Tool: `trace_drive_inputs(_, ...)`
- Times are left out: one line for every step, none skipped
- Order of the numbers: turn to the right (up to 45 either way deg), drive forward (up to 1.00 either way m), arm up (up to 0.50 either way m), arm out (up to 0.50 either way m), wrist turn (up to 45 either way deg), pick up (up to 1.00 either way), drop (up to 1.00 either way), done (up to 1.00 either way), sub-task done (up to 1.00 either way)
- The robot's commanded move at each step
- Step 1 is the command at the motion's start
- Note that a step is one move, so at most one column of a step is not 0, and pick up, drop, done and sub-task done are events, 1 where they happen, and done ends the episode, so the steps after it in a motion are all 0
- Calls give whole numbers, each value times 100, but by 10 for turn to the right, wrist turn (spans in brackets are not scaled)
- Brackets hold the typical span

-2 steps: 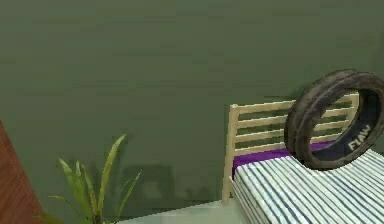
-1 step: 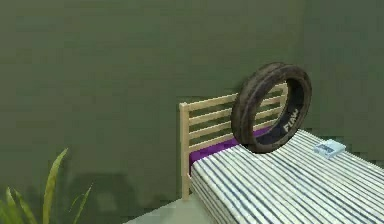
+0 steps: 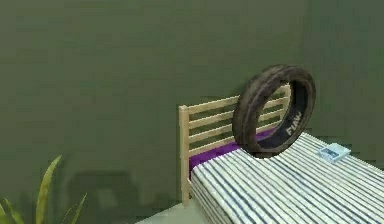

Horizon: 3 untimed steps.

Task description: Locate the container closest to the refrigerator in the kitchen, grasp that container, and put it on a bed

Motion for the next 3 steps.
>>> trace_drive_inputs(-450, 0, 0, 0, 0, 0, 0, 0, 0)
trace_drive_inputs(-210, 0, 0, 0, 0, 0, 0, 0, 0)
trace_drive_inputs(450, 0, 0, 0, 0, 0, 0, 0, 0)
